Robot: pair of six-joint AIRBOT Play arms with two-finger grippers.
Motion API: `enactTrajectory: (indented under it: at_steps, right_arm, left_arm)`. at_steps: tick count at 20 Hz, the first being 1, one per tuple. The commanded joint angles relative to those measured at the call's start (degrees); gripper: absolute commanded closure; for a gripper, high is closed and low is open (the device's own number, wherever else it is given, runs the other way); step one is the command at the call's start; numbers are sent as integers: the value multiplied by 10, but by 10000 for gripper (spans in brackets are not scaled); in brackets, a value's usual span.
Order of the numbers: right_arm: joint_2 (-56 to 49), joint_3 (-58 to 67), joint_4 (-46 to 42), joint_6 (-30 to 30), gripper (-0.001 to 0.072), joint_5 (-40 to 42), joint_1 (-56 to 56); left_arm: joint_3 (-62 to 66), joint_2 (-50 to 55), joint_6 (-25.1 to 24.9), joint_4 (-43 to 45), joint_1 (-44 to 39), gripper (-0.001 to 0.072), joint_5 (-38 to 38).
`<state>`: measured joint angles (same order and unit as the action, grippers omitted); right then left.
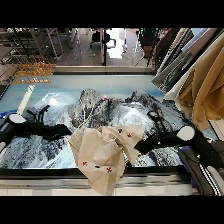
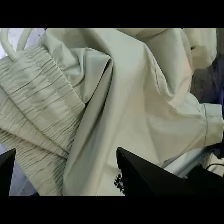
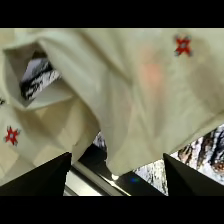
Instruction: Fold the clothes and pants, and hang the long-sleeved shirts on hangers.
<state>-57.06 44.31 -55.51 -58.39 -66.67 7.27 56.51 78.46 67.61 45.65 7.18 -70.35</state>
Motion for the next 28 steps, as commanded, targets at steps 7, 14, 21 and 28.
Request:
enactTrajectory:
  at_steps: [7, 14, 21, 28]
  right_arm:
    - [-56, -52, -133, -29, 66, 201, 157]
    - [-95, -25, -140, -54, 698, 223, 157]
    - [3, 173, -242, -54, 698, 180, 156]
    - [48, 291, -213, -53, 698, 133, 156]
  left_arm:
    - [-8, 105, -12, -28, -76, 15, 117]
    - [-4, 115, -29, -91, -82, 695, 183]
    - [69, -30, -143, -267, 23, 699, 146]
    - [98, -204, -145, -269, 109, 698, 56]
